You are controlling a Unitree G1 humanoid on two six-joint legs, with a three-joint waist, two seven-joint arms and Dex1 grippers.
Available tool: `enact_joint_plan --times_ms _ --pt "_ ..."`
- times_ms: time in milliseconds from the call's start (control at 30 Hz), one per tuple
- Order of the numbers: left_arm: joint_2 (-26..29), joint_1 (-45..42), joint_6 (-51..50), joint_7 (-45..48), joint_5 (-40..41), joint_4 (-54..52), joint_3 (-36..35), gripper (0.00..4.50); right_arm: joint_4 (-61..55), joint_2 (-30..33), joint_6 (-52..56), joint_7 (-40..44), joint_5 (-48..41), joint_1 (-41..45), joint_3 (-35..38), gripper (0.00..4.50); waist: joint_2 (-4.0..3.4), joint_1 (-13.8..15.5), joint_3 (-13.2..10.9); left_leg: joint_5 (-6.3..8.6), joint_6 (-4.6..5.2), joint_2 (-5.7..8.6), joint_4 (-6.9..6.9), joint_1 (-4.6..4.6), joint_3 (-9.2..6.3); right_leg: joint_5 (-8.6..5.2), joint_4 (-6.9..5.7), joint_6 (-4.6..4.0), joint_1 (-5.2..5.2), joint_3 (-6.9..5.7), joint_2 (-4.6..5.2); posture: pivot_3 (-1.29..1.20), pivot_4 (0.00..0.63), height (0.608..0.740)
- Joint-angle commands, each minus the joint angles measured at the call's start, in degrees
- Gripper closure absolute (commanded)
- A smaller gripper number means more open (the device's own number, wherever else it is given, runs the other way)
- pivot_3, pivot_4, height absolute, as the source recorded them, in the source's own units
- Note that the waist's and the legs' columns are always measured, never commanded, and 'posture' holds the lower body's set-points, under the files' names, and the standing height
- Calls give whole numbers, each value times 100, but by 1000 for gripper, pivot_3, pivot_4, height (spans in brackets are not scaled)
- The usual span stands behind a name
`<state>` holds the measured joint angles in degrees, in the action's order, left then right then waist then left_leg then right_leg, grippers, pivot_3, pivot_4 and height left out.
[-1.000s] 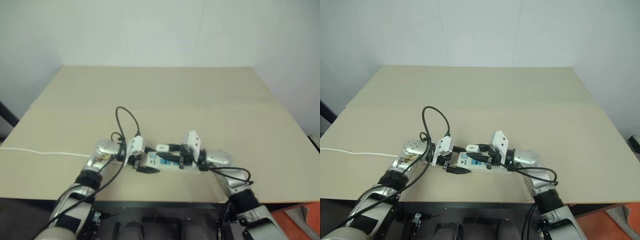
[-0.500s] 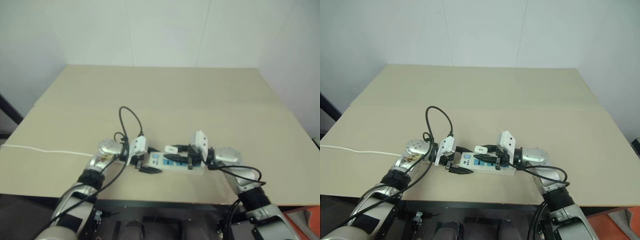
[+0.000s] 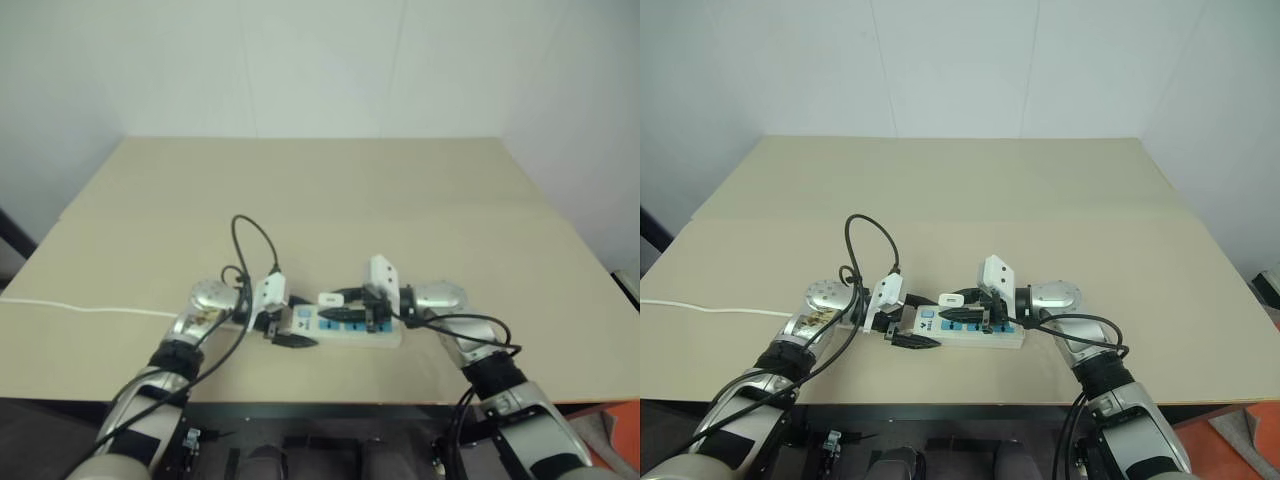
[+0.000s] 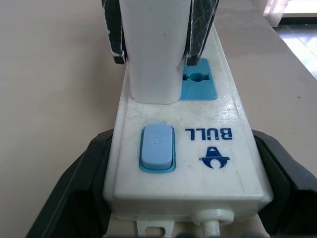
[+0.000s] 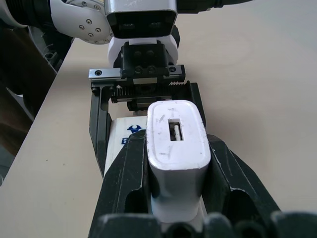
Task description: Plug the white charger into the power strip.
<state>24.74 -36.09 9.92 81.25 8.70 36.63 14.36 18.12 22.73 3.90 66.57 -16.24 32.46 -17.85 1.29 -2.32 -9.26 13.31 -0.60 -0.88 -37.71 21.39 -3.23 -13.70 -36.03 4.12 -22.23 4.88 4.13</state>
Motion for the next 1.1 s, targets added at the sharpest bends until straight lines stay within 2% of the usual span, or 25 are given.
enact_joint_plan --times_ms 33,267,600,700,733,800,900,1000,1100 --pt "212 119 -61 -51 -161 18 -37 1190 516 120 312 170 474 -352 -357 3370 0 0 0 1 1 0 0 0 0 0 0 0 0 0 0 0 150 740" --pt "204 100 -80 -63 -159 33 -40 1190 321 137 373 153 364 -514 -266 3370 1 1 1 1 1 1 0 0 0 -1 1 0 0 0 1 0 150 740" --pt "30 70 -87 -173 -164 94 -9 1190 -415 196 628 -320 157 -867 221 26 15 9 9 2 1 0 1 -1 0 -3 3 2 1 -1 1 0 150 740" --pt "0 55 -99 -183 -68 46 -100 1190 -790 337 707 -402 46 -1068 466 26 15 35 9 2 0 2 1 5 -1 -5 8 4 0 -2 5 0 150 740" --pt "12 34 -125 -149 5 -7 -155 467 -978 378 758 -468 -33 -1152 593 0 16 41 8 2 0 4 1 7 0 -5 10 5 0 -2 7 0 150 740" --pt "47 7 -276 -76 164 -170 -256 19 -1334 426 896 -629 -169 -1292 808 0 17 42 7 2 0 4 0 15 -2 -5 10 5 -6 -5 7 0 150 740" --pt "205 -24 -695 85 498 -685 -499 19 -2063 602 1085 -793 -471 -1521 1243 0 16 29 -7 2 0 3 0 31 -3 -5 7 5 -21 -5 6 0 150 740" --pt "392 58 -1315 101 930 -1376 -770 19 -2726 859 1267 -907 -739 -1761 1654 0 15 21 -21 1 0 4 -5 87 -4 -3 -2 4 -79 -5 7 0 150 740" --pt "859 210 -2044 382 1469 -2182 -1054 19 -3414 1214 1546 -1028 -1151 -2119 2279 0 9 -4 -46 1 1 5 -6 117 -5 15 -11 -24 -113 -3 8 0 150 740"
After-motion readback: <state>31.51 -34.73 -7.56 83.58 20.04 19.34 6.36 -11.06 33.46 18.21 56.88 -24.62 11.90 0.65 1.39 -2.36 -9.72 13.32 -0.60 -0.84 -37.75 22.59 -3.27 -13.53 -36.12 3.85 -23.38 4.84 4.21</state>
